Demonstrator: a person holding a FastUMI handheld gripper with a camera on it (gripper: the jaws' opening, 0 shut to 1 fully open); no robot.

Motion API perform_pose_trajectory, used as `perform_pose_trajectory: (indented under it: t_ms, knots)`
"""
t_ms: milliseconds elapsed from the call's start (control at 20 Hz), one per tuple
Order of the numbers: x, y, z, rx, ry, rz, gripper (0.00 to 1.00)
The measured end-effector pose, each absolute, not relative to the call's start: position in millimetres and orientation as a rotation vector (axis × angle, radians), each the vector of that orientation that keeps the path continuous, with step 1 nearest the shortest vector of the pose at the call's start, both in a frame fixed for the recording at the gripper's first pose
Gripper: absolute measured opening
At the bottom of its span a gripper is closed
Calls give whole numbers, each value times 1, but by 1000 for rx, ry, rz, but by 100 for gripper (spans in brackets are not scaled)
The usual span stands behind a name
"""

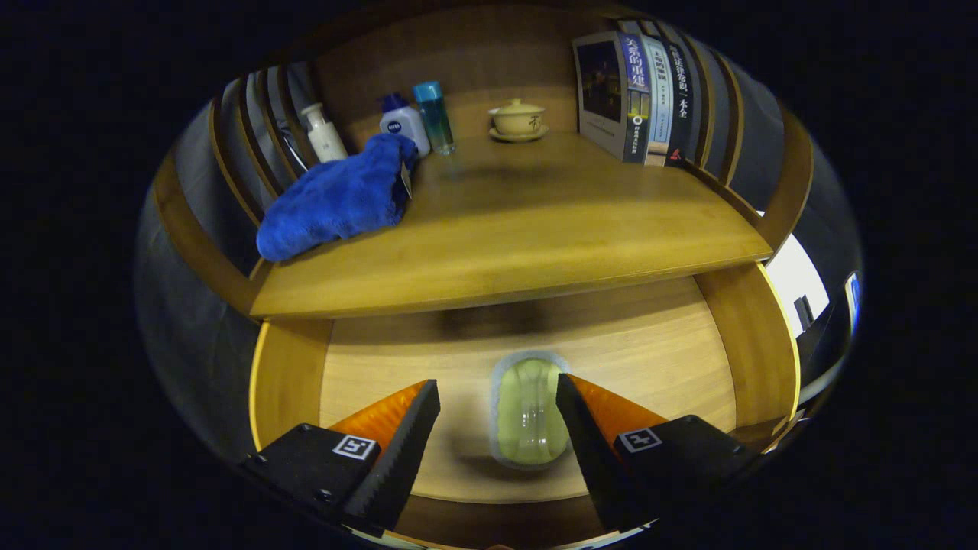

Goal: Pull open the drawer, take out the items inside it, and place them on the countertop above the cabinet.

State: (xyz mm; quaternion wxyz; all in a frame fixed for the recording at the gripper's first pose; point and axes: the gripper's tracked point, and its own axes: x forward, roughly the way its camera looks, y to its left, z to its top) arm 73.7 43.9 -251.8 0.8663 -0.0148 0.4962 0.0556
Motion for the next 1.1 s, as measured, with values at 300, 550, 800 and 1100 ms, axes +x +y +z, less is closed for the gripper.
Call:
perform_pose_trajectory:
  t_ms: [300, 550, 800, 1100]
  knots:
    - [77, 26, -280, -101, 1176, 70, 86]
    - [72, 19, -295, -121, 1263, 48, 47]
    - [66, 19, -290, -131, 1272, 69, 24]
    - [58, 23, -249, -121, 1218, 101, 24]
